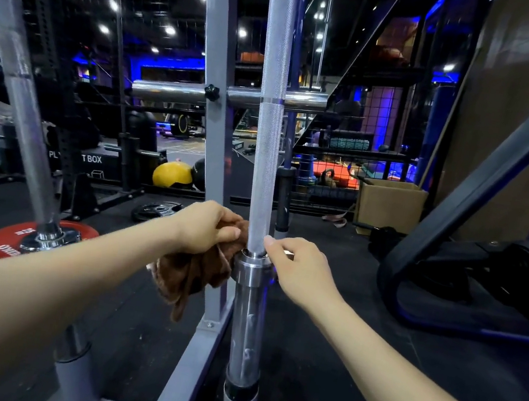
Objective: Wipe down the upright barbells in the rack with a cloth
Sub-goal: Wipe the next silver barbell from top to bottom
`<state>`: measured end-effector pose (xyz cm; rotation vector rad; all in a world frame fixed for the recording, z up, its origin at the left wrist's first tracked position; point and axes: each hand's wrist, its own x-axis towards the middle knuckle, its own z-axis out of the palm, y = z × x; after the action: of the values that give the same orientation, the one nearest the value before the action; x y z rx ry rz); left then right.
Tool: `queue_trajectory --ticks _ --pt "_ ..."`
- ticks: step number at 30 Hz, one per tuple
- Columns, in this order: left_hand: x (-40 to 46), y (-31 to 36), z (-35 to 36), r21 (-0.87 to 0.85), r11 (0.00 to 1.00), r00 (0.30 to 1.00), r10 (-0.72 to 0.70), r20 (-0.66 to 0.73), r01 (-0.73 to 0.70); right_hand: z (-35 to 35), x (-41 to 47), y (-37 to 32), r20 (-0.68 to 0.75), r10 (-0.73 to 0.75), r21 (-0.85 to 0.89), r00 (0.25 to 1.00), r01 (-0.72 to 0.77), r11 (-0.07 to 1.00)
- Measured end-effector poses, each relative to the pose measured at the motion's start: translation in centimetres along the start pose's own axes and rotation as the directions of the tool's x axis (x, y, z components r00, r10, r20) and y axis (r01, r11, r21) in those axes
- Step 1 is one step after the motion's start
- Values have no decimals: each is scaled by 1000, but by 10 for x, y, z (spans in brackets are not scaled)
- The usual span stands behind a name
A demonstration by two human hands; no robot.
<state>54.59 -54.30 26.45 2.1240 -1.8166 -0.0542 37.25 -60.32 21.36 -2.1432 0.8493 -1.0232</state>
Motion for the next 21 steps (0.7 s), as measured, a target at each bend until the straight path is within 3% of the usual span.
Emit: queue_trajectory --ticks 7,14,21 --pt "-19 6 -16 83 985 977 132 167 -148 -1 1 4 1 24 22 1000 -24 999" --pt "-3 4 -2 196 979 995 37 94 -55 -1 -3 6 -4 12 42 1000 -12 999" --pt "-44 3 3 232 959 986 146 83 -162 0 -1 8 -10 80 91 997 -79 993"
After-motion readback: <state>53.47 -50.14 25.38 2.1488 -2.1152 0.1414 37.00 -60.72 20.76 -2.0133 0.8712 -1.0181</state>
